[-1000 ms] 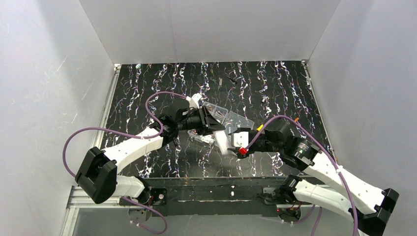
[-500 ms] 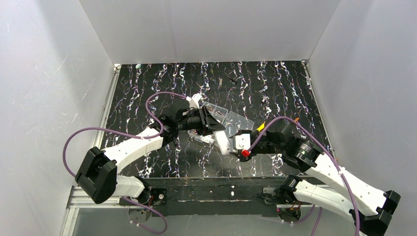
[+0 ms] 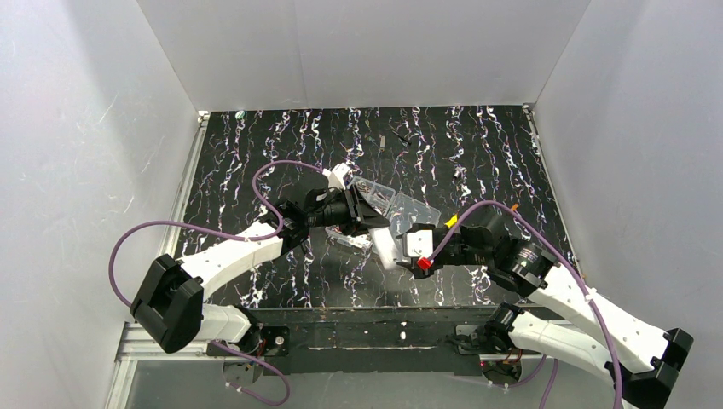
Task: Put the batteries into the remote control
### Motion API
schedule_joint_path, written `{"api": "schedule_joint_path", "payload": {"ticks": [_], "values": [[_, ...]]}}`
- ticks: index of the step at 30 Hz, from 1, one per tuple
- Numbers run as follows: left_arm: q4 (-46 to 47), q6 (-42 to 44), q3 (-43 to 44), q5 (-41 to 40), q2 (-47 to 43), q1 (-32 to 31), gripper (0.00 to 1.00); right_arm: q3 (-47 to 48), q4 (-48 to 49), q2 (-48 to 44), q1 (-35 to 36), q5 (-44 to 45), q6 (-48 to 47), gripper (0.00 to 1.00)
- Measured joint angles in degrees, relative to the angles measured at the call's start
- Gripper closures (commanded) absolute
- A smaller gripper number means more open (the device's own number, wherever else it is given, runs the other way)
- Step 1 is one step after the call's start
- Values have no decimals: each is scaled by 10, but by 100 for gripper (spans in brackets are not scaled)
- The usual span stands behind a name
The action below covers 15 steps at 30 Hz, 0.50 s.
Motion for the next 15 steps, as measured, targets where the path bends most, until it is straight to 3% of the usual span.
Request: {"api": "schedule_joint_path", "payload": {"ticks": [15], "values": [[0, -1, -2, 1, 0, 0, 100, -1, 8, 10, 0, 0, 0, 38]]}}
